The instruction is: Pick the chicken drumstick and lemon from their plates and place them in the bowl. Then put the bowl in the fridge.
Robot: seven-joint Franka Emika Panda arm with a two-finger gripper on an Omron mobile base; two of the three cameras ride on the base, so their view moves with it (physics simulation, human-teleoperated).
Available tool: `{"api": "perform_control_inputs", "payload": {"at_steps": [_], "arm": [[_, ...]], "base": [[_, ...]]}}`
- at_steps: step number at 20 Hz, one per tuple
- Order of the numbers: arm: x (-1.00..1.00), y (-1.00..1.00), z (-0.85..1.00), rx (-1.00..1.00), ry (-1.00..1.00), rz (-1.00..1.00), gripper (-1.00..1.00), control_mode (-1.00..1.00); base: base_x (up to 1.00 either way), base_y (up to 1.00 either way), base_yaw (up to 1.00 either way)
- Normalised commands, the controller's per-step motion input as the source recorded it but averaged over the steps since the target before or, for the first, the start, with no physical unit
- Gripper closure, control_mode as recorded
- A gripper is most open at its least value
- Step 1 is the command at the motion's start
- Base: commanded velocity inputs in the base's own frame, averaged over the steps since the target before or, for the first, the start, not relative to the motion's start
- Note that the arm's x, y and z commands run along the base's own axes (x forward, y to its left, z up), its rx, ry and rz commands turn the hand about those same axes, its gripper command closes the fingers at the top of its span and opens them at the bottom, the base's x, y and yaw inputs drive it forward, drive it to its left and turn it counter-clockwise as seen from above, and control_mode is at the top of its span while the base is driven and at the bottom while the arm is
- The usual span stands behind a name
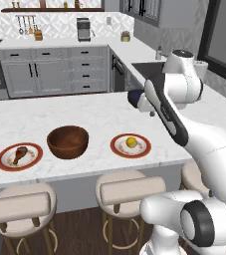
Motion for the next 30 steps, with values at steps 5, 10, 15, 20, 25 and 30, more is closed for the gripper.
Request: {"api": "perform_control_inputs", "payload": {"at_steps": [5,10,15,20,25,30], "arm": [[-0.76,-0.19,-0.06,0.01,-0.12,0.00,-1.00,-1.00],[-0.46,-0.15,-0.64,-0.03,0.02,0.00,-1.00,-1.00],[0.51,0.00,-0.53,0.00,0.05,0.01,-1.00,-1.00],[0.69,0.19,-0.42,-0.01,0.10,0.00,-1.00,-1.00],[0.75,0.08,-0.29,-0.02,0.07,0.00,-1.00,-1.00],[0.63,0.00,-0.33,-0.02,0.05,0.00,-1.00,-1.00]], "base": [[0.00,0.00,0.00],[0.00,0.00,0.00],[0.00,0.00,0.00],[0.00,0.00,0.00],[0.00,0.00,0.00],[0.00,0.00,0.00]]}}
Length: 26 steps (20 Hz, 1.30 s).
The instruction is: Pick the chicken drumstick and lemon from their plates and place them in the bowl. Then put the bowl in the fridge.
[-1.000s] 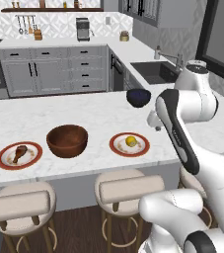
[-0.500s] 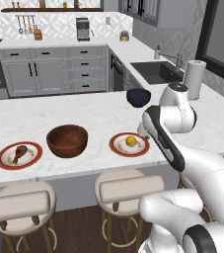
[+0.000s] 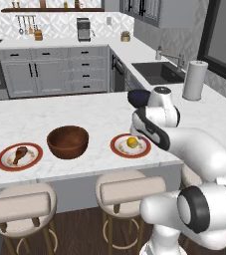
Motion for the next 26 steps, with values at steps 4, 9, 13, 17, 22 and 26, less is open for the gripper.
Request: {"api": "perform_control_inputs", "payload": {"at_steps": [4,9,13,17,22,26], "arm": [[0.56,0.00,-0.41,-0.01,0.00,0.00,-1.00,-1.00],[0.43,0.00,-0.41,0.00,0.01,0.00,-1.00,-1.00],[0.43,0.00,-0.56,0.00,0.00,0.00,-1.00,-1.00],[0.35,0.00,-0.34,0.01,0.00,0.00,-1.00,-1.00],[0.41,0.11,-0.09,0.00,0.00,0.00,-1.00,-1.00],[0.33,0.02,-0.09,0.02,0.00,0.00,-1.00,-1.00]], "base": [[0.00,0.00,0.00],[0.00,0.00,0.00],[0.00,0.00,0.00],[0.00,0.00,0.00],[0.00,0.00,0.00],[0.00,0.00,0.00]]}}
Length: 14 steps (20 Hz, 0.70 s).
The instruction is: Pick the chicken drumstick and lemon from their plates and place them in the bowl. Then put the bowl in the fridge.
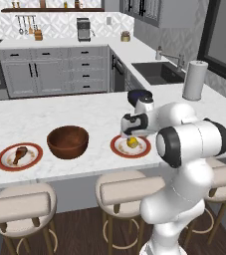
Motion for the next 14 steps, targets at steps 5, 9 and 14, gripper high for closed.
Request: {"api": "perform_control_inputs", "payload": {"at_steps": [5,9,14], "arm": [[0.25,0.01,-0.22,0.03,0.00,0.00,-1.00,-1.00],[0.13,0.01,-0.32,0.02,0.00,0.00,-1.00,-1.00],[0.14,0.05,-0.34,0.00,0.00,0.00,-1.00,-1.00]], "base": [[0.00,0.00,0.00],[0.00,0.00,0.00],[0.00,0.00,0.00]]}}
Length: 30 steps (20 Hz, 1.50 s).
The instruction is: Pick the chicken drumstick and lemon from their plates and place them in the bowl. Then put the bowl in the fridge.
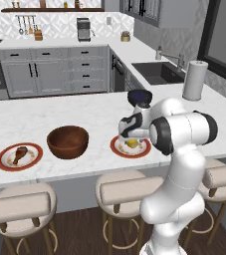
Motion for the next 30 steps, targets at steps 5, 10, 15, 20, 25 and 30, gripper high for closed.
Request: {"api": "perform_control_inputs", "payload": {"at_steps": [5,10,15,20,25,30], "arm": [[0.09,0.06,-0.23,0.00,0.00,0.00,-1.00,-1.00],[0.06,0.05,-0.18,0.00,0.00,0.00,1.00,-1.00],[-0.11,0.01,-0.02,0.01,0.01,0.00,1.00,-1.00],[-0.78,0.11,0.34,0.00,-0.04,-0.05,1.00,-1.00],[-0.95,0.24,0.98,0.00,-0.12,-0.07,1.00,-1.00],[-0.90,0.67,1.00,0.00,-0.02,-0.01,1.00,-1.00]], "base": [[0.00,0.00,0.00],[0.00,0.00,0.00],[0.00,0.00,0.00],[0.00,0.00,0.00],[0.00,0.00,0.00],[0.00,0.00,0.00]]}}
